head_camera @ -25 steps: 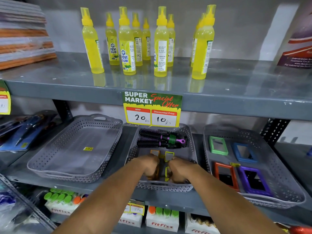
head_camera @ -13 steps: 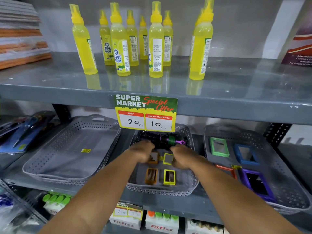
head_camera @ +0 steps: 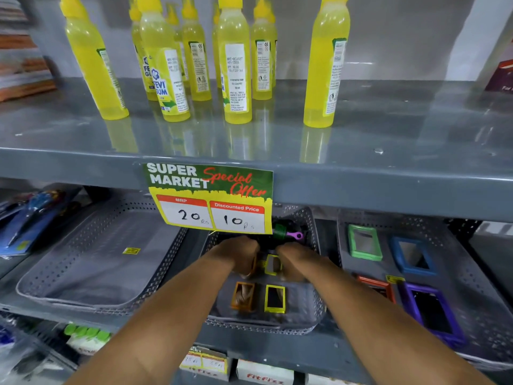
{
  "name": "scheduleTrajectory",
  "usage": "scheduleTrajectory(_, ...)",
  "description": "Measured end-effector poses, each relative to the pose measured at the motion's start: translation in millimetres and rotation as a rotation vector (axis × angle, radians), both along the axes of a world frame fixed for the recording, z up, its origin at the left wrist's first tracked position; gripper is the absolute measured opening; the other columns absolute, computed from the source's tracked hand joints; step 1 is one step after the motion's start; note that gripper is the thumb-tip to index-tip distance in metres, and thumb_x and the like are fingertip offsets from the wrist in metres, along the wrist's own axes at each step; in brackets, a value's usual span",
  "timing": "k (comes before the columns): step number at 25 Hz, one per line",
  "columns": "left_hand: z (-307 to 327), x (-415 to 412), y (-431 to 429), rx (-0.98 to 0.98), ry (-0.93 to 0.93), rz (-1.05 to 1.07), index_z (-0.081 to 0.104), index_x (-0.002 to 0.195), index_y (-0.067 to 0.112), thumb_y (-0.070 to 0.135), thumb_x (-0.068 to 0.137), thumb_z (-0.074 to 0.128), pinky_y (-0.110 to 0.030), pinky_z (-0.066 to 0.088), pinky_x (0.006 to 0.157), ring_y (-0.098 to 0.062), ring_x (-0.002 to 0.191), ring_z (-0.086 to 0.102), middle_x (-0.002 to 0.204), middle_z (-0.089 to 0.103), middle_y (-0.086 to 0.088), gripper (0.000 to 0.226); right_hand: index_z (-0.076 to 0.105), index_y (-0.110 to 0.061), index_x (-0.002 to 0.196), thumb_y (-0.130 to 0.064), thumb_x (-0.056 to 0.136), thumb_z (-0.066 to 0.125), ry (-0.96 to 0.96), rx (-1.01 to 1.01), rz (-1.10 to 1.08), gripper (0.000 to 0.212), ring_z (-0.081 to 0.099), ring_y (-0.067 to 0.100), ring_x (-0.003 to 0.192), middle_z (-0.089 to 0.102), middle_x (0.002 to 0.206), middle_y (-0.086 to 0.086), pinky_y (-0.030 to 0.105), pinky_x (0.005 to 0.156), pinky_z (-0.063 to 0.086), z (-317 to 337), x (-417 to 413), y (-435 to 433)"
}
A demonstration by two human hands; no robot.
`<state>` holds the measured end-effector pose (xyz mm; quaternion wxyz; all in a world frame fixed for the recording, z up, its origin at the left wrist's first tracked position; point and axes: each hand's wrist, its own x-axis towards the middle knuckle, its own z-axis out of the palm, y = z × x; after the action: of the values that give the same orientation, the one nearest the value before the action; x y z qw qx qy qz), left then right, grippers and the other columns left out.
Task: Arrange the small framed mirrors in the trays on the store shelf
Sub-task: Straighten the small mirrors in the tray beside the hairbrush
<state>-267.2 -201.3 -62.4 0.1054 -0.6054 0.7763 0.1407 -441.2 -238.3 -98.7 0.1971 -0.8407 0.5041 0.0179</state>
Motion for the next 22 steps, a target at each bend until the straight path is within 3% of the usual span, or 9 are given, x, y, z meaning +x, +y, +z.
scheduleTrajectory(3,-4.1,1.3,-2.9,-0.007,-0.019,-0.012,0.068,0.091,0.006,0.004,0.061,0.074,-0.039,0.053,0.066,-0.035,0.084,0.066,0.09,0.069,-0.019,0.031,0.063,-0.01,0.115,-0.014,0.098,0.049,0.015,0.014,-0.005,0.022,0.048,0.025,0.091,0.056,0.095,0.01,0.04,0.092,0.046,-1.9,1.7,-1.3)
scheduleTrajectory(6,-5.9,1.9,-4.6,-0.024,-0.038,-0.031,0.067,0.097,0.008,0.009,0.06,0.078,-0.041,0.055,0.071,-0.035,0.087,0.065,0.095,0.069,-0.018,0.038,0.063,-0.007,0.122,-0.012,0.095,0.054,0.002,0.04,-0.006,0.029,0.06,0.035,0.107,0.063,0.119,0.017,0.039,0.089,0.047,0.4,2.5,0.0)
scheduleTrajectory(16,-9.0,3.2,-9.3,-0.006,-0.1,-0.105,0.06,0.124,0.018,0.011,0.058,0.077,-0.044,0.055,0.08,-0.034,0.099,0.062,0.111,0.066,-0.015,0.069,0.068,-0.009,0.111,-0.016,0.086,0.065,0.061,-0.022,0.066,0.026,0.065,0.035,0.1,0.068,0.108,0.015,0.039,0.081,0.052,7.0,1.7,8.5)
scheduleTrajectory(22,-13.2,3.3,-10.6,-0.02,-0.125,-0.134,0.061,0.119,0.018,0.005,0.058,0.07,-0.045,0.056,0.076,-0.037,0.097,0.062,0.108,0.066,-0.015,0.063,0.068,-0.011,0.112,-0.019,0.086,0.065,0.086,-0.007,0.057,0.027,0.066,0.033,0.1,0.069,0.108,0.013,0.041,0.084,0.055,9.0,2.2,10.9)
